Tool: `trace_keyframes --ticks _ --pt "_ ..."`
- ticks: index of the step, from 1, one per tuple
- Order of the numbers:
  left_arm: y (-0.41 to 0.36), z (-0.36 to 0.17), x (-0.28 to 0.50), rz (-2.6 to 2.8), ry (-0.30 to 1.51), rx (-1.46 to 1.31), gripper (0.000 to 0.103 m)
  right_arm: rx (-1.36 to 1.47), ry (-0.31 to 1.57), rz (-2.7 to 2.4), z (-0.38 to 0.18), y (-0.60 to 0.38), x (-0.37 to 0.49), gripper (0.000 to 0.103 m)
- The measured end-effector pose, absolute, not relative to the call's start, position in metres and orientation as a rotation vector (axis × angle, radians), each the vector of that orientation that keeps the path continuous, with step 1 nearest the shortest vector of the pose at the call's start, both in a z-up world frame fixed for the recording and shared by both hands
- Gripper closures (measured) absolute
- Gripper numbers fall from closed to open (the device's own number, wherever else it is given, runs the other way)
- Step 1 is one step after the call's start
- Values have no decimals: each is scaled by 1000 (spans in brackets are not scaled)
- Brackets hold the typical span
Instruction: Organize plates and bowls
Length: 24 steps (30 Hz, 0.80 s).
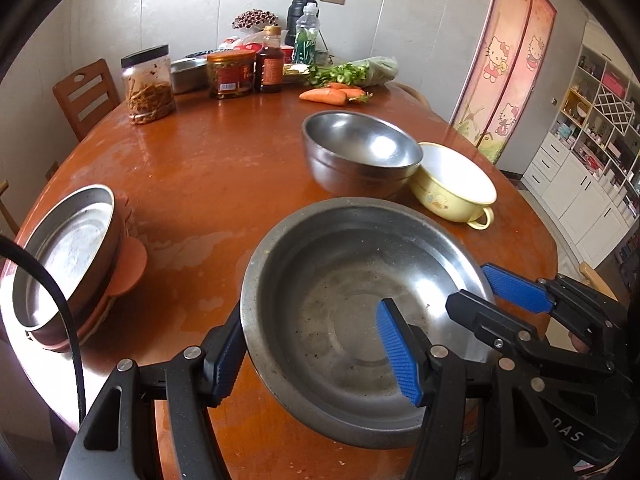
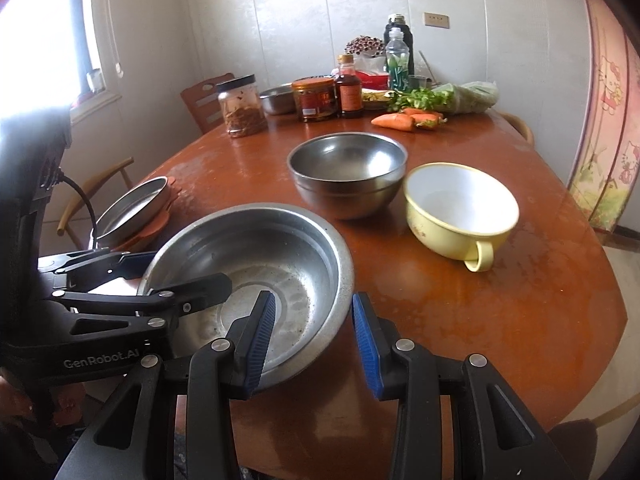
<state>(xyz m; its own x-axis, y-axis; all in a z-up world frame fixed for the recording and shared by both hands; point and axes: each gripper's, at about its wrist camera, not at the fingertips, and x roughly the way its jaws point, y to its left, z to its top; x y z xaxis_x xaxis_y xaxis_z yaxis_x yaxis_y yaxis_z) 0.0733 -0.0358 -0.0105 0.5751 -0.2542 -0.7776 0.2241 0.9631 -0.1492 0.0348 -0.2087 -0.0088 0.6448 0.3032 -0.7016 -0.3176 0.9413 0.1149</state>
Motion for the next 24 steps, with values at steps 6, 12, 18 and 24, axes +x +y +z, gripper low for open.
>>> trace_keyframes --ticks 6,12,18,24 --pt "-31 -16 75 -267 924 -36 40 -21 807 364 -12 -203 35 62" --pt "-27 -20 75 -258 933 -35 40 -22 824 376 -18 -198 36 62" --pt "-27 -21 74 -257 929 -32 40 -18 818 378 -18 -196 36 61" --pt "-25 -20 73 -255 929 -38 40 29 829 401 -17 -200 37 59"
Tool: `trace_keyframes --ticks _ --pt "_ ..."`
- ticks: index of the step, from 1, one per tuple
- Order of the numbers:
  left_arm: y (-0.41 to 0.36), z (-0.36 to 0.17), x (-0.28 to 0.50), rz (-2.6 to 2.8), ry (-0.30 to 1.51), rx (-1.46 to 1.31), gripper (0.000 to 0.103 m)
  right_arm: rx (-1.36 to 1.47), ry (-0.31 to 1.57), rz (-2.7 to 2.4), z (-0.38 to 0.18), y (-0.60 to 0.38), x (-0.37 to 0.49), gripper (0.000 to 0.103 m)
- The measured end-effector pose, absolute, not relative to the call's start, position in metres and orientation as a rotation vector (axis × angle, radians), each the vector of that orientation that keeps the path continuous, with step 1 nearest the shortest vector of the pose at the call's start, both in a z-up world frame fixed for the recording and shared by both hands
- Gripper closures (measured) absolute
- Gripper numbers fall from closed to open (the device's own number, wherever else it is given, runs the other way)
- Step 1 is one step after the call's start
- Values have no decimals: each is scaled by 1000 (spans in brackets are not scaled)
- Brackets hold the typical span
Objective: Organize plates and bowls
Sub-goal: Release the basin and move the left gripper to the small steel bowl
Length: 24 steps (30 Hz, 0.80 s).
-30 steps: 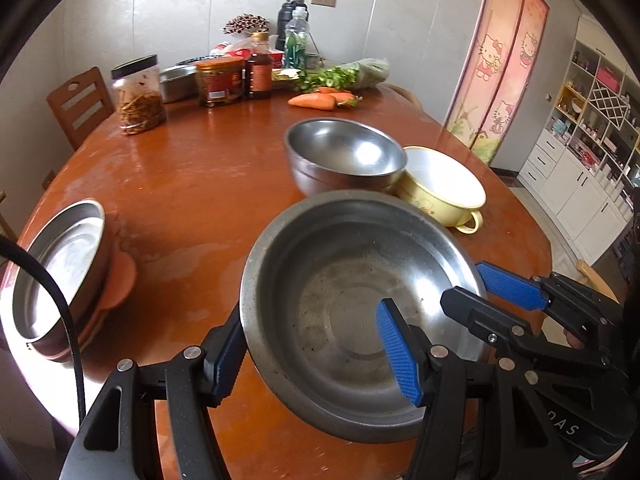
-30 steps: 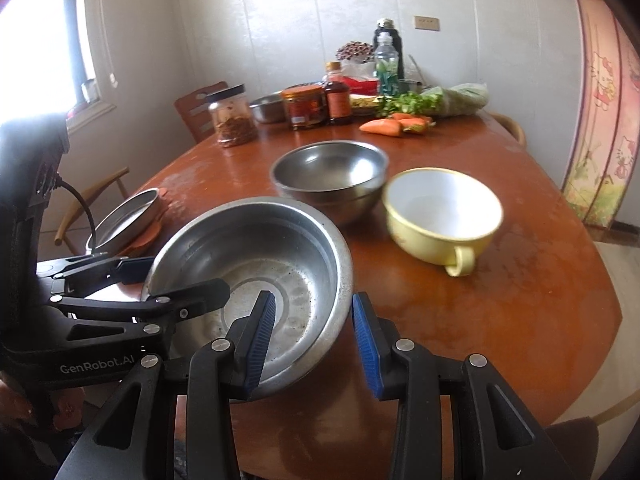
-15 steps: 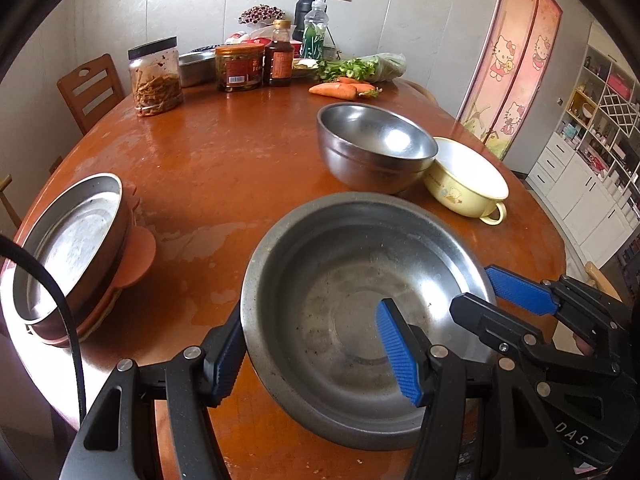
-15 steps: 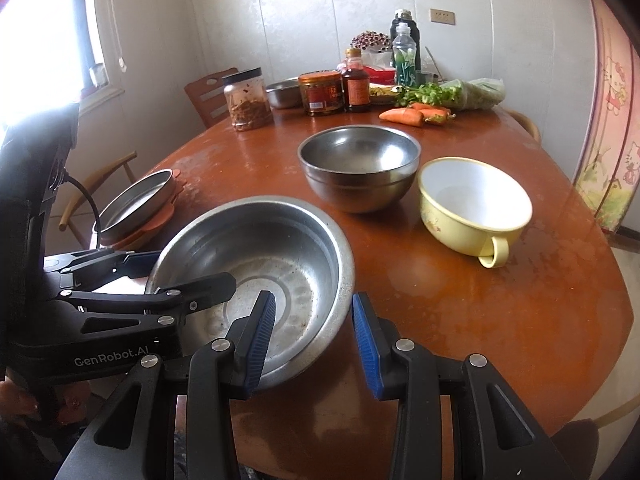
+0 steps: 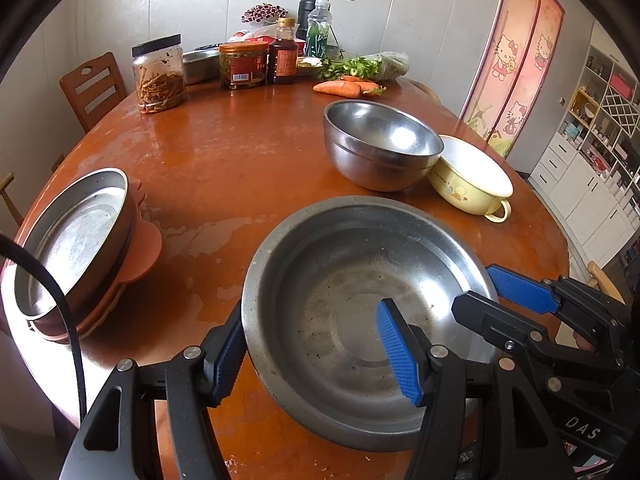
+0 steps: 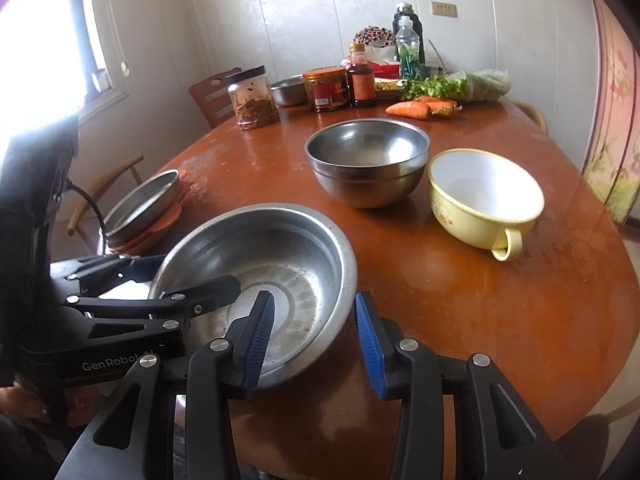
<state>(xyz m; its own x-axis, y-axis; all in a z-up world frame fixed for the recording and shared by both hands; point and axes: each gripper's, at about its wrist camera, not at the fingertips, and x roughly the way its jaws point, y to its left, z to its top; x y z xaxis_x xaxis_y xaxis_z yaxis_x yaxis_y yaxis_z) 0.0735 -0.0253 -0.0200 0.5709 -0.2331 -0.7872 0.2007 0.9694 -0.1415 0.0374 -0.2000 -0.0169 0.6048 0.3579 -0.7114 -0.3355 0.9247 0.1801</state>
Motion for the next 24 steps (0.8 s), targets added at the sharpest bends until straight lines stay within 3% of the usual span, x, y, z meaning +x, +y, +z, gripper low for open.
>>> trace_keyframes --ticks 24 --pt "-24 12 99 -262 897 -30 40 118 805 375 6 -224 68 58"
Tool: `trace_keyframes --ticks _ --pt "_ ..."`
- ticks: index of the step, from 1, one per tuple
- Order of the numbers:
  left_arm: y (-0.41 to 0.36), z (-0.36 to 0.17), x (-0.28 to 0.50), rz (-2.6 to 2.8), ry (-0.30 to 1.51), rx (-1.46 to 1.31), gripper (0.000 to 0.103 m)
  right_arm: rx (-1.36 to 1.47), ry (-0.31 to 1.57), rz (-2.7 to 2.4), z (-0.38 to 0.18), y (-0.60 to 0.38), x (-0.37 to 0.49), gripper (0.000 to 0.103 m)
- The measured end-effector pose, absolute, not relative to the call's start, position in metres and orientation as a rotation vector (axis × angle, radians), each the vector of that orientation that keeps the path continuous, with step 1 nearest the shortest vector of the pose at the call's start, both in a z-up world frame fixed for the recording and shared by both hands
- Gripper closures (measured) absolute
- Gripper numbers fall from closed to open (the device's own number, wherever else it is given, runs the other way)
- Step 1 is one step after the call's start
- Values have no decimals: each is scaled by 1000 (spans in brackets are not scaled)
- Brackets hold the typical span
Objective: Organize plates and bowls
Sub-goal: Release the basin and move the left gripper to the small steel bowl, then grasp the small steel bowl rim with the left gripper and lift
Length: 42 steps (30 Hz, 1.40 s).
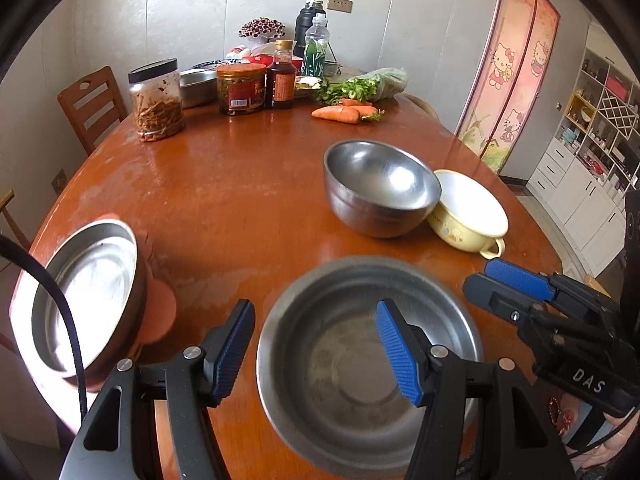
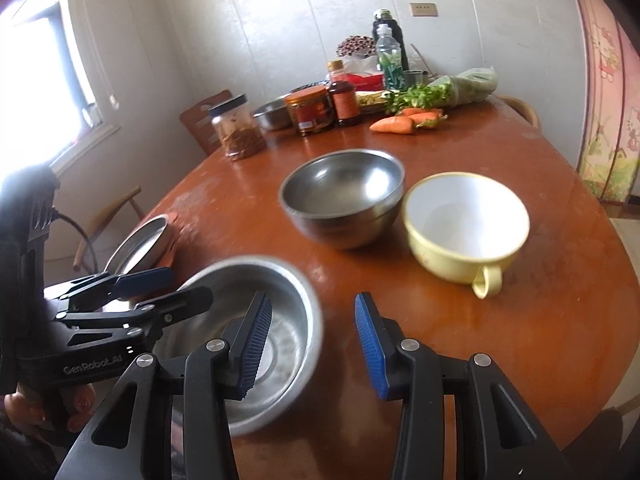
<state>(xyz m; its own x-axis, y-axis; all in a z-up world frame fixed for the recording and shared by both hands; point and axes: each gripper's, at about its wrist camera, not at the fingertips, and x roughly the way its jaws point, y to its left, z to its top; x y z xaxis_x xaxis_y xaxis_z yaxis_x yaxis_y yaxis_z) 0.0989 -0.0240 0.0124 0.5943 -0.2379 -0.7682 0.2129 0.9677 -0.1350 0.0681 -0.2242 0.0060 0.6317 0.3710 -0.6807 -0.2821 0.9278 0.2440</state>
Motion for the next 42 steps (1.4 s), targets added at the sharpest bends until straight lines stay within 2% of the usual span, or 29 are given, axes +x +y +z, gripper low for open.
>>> trace_keyframes --ticks 12,28,39,40,41,42 --pt "-42 31 158 -265 934 -26 40 128 826 346 20 -240 132 58" --pt "-60 12 212 -316 1033 -32 40 14 883 321 8 -231 216 58" --pt "-64 -8 233 -344 1112 -94 40 -33 922 312 -7 -223 228 72" --pt "-64 -10 234 -354 1120 -112 42 -29 924 318 -7 -222 228 72" --pt "-65 -11 234 -362 1126 -127 48 -17 927 327 -7 -222 227 73" --pt "-65 -12 235 -365 1131 -138 49 -11 931 334 -7 -221 227 76"
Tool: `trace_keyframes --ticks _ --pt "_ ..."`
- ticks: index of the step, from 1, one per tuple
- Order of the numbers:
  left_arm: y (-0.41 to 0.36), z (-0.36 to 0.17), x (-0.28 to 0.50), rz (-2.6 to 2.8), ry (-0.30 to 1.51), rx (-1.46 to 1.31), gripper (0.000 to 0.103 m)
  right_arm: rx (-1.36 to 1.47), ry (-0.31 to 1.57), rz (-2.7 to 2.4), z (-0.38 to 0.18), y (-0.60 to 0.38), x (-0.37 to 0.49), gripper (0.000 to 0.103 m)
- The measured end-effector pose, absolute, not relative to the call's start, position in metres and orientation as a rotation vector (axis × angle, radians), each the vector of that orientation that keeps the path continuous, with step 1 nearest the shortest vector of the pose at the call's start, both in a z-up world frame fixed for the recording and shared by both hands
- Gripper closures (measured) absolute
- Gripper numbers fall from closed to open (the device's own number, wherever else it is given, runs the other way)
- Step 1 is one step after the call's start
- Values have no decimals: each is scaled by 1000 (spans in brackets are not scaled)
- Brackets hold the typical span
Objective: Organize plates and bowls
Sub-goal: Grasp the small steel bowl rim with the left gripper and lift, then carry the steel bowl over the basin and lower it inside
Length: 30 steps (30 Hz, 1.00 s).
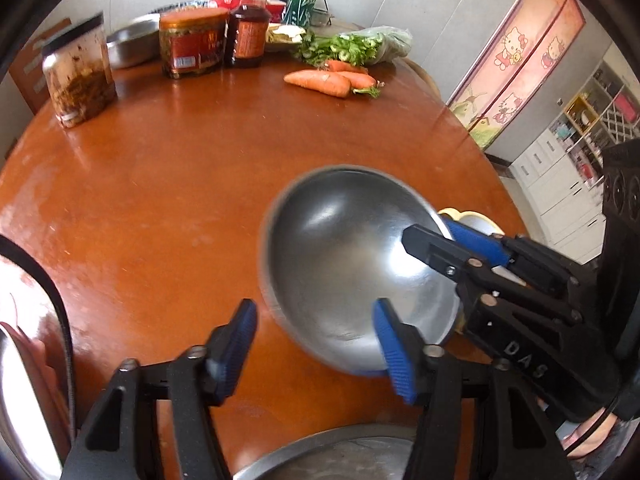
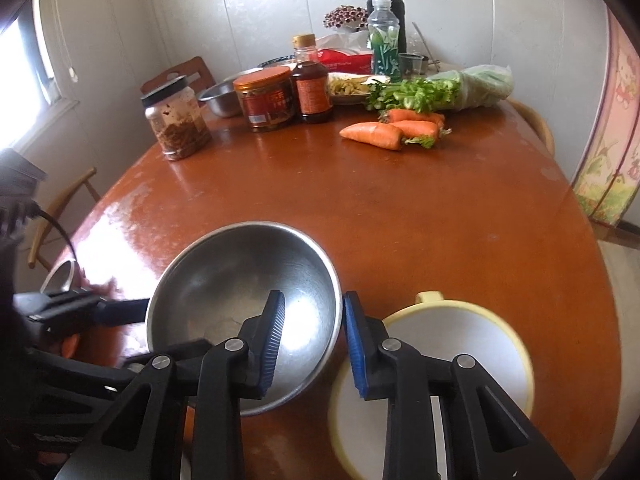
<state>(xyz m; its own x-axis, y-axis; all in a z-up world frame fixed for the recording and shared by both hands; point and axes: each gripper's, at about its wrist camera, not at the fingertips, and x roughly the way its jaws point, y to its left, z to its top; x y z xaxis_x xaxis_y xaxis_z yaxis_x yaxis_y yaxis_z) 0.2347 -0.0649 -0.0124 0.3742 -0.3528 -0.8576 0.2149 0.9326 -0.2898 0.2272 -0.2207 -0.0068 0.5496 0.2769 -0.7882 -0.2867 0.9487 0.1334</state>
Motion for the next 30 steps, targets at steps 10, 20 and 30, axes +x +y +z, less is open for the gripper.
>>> trace_keyframes --ticks 10,20,30 --pt "-51 -11 236 -306 1131 -167 50 5 938 348 -4 -210 222 80" --pt "-36 12 226 -282 1075 -163 50 1 895 382 14 -193 213 79" --pt "-26 37 197 -268 1012 -142 50 0 837 408 39 -184 191 79"
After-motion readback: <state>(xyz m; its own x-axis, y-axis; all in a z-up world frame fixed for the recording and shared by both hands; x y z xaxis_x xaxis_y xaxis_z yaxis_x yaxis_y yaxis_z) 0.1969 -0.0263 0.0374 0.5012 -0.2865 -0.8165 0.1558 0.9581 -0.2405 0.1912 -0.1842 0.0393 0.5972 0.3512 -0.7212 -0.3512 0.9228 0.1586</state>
